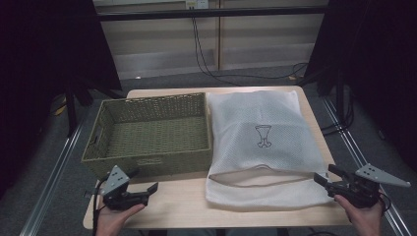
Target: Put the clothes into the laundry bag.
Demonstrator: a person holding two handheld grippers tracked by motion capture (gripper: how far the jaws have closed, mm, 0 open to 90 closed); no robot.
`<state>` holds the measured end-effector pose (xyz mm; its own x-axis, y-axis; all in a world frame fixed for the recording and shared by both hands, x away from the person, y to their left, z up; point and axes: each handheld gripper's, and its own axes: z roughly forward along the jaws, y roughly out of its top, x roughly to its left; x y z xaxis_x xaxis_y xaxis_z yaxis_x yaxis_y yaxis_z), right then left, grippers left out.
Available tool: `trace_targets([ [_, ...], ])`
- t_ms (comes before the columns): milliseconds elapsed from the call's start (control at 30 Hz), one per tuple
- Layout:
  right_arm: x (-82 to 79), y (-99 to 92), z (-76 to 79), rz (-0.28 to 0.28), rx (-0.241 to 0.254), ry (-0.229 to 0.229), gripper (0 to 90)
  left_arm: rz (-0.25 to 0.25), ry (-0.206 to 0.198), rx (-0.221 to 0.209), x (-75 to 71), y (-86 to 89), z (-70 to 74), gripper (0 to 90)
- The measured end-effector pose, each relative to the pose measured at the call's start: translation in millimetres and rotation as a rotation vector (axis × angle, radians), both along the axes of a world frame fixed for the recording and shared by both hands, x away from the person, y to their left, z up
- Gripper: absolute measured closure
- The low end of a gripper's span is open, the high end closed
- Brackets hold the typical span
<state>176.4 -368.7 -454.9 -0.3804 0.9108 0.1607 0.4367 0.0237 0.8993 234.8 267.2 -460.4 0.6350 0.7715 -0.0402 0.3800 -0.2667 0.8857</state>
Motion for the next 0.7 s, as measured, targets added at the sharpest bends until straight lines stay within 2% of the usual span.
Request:
trace_targets([
  [167, -1.7, 4.4, 2.6, 0.016, 0.015, -0.001, 28.6, 0.112, 0.006, -0.071, -17.1, 32.2, 1.7, 8.9],
  [300, -4.2, 6.2, 1.4, 0.006, 0.02, -0.006, 26.4, 0.137, 0.017, -0.087, -26.5, 48.4, -5.9, 6.4],
  [367, -3.6, 6.7, -0.4, 0.006, 0.021, 0.003, 26.3, 0.14, 0.033, -0.065, -31.7, 52.1, -9.7, 5.7],
  [400, -3.2, 7.3, -0.6, 0.01, 0.015, 0.003, 25.3, 0.124, 0.033, -0.065, -34.8, 55.2, -8.6, 4.3],
  [433, -3.2, 8.5, -0.5, 0.016, 0.008, 0.007, 24.2, 0.104, 0.022, -0.084, -38.3, 59.5, -6.5, 4.3],
  [500, -3.4, 9.7, -1.7, 0.01, 0.013, 0.006, 21.2, 0.156, 0.0, -0.108, -43.9, 66.1, -5.2, 3.7],
  [567, -3.4, 9.8, -2.9, -0.002, -0.009, 0.015, 20.8, 0.182, 0.004, -0.132, -44.8, 70.8, -6.8, 3.2],
  [600, -3.2, 8.1, -3.6, -0.009, -0.009, 0.011, 19.9, 0.186, 0.001, -0.116, -44.2, 71.2, -7.4, 2.6],
  [667, -3.2, 3.5, -5.0, -0.021, 0.02, 0.013, 18.8, 0.198, -0.002, -0.105, -43.5, 73.9, -6.9, 2.9],
  [700, -3.9, 2.0, -5.5, -0.027, 0.032, 0.013, 18.6, 0.207, -0.003, -0.128, -43.2, 76.2, -7.1, 2.7],
])
